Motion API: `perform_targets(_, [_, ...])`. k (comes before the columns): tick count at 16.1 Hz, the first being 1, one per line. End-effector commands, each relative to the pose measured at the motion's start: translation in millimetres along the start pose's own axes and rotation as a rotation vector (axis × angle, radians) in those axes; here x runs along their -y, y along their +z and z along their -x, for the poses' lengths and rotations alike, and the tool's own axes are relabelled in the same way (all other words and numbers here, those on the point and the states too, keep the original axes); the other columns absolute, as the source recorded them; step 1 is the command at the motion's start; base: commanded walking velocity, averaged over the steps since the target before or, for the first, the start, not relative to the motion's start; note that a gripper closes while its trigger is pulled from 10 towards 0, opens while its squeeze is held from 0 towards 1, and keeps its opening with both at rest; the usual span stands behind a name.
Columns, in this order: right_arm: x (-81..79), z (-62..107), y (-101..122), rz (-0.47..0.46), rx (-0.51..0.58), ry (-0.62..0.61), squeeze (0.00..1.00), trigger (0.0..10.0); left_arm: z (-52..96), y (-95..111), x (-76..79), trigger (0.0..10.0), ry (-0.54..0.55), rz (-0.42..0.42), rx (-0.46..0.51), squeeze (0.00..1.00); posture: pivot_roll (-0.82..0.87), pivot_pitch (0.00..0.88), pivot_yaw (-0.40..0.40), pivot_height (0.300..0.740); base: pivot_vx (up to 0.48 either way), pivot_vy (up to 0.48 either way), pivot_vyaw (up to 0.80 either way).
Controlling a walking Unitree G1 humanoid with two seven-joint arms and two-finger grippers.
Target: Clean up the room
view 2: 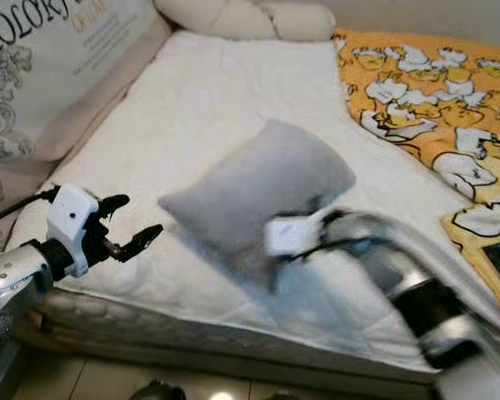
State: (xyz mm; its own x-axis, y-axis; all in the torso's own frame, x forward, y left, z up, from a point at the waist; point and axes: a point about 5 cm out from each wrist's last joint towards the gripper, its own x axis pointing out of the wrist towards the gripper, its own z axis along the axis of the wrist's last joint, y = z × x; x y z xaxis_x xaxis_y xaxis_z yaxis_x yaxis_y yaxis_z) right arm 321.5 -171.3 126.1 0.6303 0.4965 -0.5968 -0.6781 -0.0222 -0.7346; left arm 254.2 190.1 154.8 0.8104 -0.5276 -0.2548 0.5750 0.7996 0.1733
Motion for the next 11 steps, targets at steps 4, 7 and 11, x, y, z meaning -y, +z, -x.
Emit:
perform_targets(4, [30.5, 22.7, 6, -0.008, 0.033, -0.099, 0.00, 0.0, -3.7, 5, -2.6, 10.0, 0.010, -0.013, 0.020, 0.00, -0.04, 0.042, 0.004, 0.740, 0.000, 0.000, 0.00])
perform_targets(7, [13.8, 13.4, 36, -0.229, 0.234, -0.107, 0.00, 10.0, -3.8, 4, -4.1, 10.0, 0.027, -0.009, 0.019, 0.00, -0.04, 0.040, 0.002, 0.740, 0.000, 0.000, 0.00])
perform_targets(11, [-24.5, -32.1, 83, -0.234, 0.309, 0.053, 1.00, 10.0, -7.5, 3, -2.4, 10.0, 0.009, -0.020, 0.011, 0.00, -0.04, 0.033, 0.007, 0.740, 0.000, 0.000, 0.00])
